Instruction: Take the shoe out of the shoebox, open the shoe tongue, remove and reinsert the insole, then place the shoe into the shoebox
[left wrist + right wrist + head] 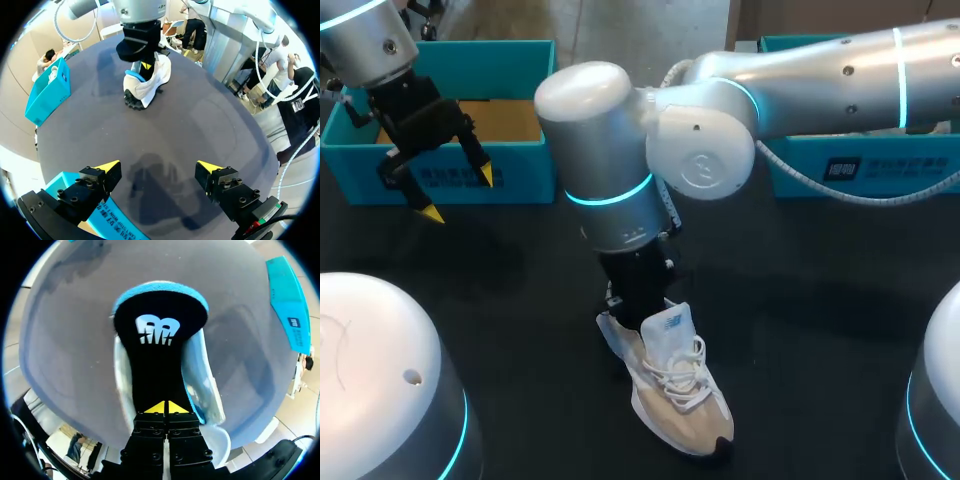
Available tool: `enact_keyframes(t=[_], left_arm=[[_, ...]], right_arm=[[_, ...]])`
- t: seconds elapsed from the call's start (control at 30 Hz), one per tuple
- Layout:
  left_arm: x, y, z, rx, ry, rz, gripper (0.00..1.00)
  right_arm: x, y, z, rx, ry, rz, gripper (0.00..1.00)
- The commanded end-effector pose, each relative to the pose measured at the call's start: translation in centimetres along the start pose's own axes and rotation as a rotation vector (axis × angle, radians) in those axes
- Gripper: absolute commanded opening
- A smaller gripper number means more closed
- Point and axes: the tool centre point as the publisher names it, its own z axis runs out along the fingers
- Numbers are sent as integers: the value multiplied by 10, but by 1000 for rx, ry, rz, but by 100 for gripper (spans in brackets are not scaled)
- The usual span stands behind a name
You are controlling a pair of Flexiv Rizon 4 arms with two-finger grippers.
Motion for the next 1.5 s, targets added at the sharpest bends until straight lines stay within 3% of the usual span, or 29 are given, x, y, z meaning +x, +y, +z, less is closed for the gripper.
enact_keyframes(t=[0.03, 0.27, 0.57, 0.7, 0.83, 1.17, 1.5], left_arm=[[1, 0, -1, -2, 1, 0, 100], [1, 0, -1, -2, 1, 0, 100], [1, 0, -1, -2, 1, 0, 100], [1, 0, -1, -2, 1, 0, 100], [1, 0, -1, -2, 1, 0, 100], [1, 0, -1, -2, 1, 0, 100], [1, 0, -1, -2, 1, 0, 100]], right_arm=[[-5, 7, 25, 14, 32, -2, 0], [-9, 4, 35, 56, 46, 23, 0], [4, 12, -22, -17, -73, -56, 0], [5, 21, -34, -26, -110, -93, 0], [-2, 26, -29, 1, -110, -94, 0], [-17, 14, -13, 96, -122, -52, 0], [-11, 1, -17, 115, -134, -38, 0]])
